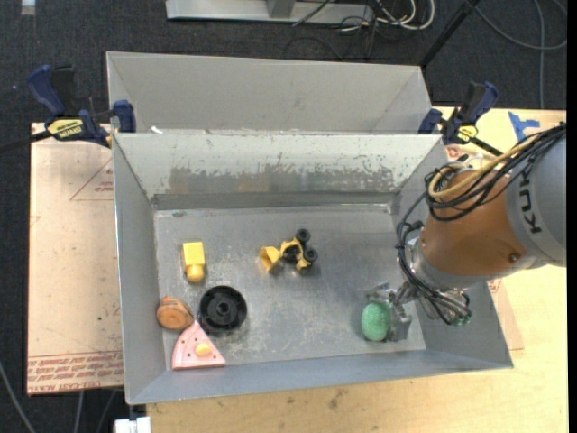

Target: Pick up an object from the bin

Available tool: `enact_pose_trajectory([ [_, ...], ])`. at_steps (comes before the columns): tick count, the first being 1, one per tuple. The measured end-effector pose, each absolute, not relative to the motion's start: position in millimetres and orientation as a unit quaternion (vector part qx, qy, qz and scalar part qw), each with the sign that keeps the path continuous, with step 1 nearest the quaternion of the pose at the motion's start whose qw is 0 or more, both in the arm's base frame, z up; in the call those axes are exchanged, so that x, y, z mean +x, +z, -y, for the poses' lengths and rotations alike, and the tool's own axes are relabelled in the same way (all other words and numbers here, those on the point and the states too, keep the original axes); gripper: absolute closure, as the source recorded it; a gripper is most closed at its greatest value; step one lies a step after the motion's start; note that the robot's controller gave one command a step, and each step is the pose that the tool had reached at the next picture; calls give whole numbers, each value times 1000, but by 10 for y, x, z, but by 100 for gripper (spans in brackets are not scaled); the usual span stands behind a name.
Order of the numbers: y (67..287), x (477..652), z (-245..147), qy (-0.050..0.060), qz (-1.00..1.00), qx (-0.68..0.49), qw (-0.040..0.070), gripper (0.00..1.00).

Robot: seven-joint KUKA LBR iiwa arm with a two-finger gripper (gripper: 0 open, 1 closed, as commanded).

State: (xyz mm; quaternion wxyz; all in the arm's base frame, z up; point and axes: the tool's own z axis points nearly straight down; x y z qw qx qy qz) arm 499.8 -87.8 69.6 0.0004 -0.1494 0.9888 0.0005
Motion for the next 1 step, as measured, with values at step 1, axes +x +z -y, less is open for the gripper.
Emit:
enact_pose_trajectory([
  [1,2108,5138,786,0,-988,-151,2,100],
])
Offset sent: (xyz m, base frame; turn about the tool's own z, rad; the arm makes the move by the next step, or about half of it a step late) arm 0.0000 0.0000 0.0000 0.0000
